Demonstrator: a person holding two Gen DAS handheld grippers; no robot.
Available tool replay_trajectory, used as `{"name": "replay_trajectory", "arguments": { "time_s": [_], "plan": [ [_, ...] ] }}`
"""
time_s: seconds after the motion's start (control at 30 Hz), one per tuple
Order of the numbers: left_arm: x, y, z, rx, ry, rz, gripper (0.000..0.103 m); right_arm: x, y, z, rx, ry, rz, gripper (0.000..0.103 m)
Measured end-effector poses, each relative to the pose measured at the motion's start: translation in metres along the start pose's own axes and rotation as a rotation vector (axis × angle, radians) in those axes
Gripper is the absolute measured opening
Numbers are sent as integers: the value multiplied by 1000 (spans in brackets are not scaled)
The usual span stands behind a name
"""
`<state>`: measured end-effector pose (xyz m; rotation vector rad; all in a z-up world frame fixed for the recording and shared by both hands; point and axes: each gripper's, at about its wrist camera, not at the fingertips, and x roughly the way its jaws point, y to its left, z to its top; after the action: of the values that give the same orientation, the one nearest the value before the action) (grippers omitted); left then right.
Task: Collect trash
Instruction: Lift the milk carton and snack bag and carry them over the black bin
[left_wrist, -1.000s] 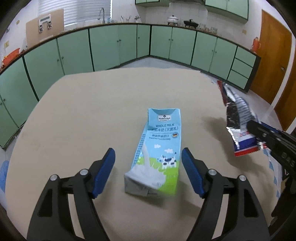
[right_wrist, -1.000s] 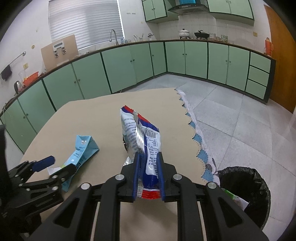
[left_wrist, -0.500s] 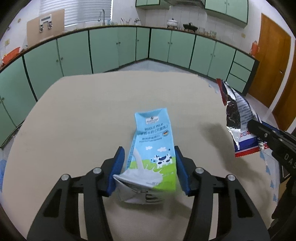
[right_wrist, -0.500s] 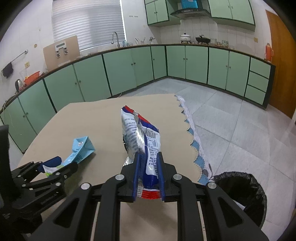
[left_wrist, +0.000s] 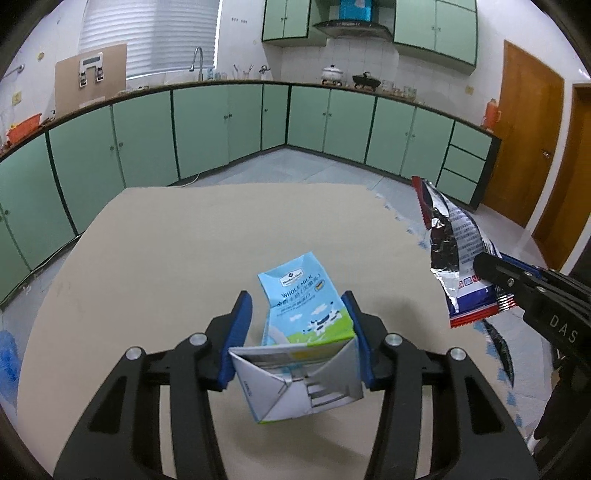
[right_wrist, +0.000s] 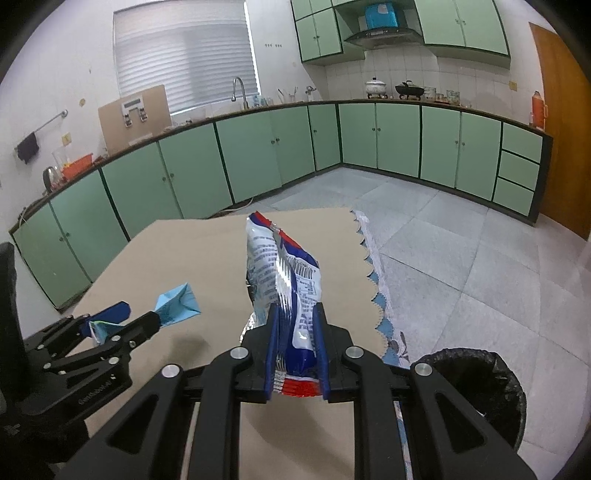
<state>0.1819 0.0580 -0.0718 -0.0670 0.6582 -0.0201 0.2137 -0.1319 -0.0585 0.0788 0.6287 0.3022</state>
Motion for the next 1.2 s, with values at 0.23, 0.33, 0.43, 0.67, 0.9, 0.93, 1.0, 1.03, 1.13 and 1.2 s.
{"name": "replay_trajectory", "arguments": {
  "time_s": [0.23,0.33,0.43,0.67,0.9,0.93,1.0,1.03,1.13,1.2],
  "plan": [
    [-11,-13,1,12,-31,-32,47,-22,-8,3,4,-29,-4,18],
    [-15,-20,3,24,-47,-39,47,-28,-9,3,7,-37,-8,17],
    [-20,-29,6,34,-65,-48,47,-35,-14,3,14,-47,-13,17],
    [-34,-54,15,68,-108,-83,47,-61,-27,6,25,-91,-33,17],
    [-44,-90,21,105,-148,-133,47,-85,-47,3,50,-121,-69,17],
    [-45,-94,21,108,-152,-140,47,-89,-51,2,55,-125,-78,17],
    [-46,-101,21,114,-158,-155,47,-94,-57,1,61,-130,-89,17],
    [-48,-106,21,119,-162,-162,47,-97,-61,0,65,-134,-97,17],
    [-52,-120,20,135,-173,-181,47,-107,-70,-2,77,-146,-116,17],
    [-53,-129,20,145,-178,-196,47,-114,-77,-3,86,-155,-129,17]
  ]
}}
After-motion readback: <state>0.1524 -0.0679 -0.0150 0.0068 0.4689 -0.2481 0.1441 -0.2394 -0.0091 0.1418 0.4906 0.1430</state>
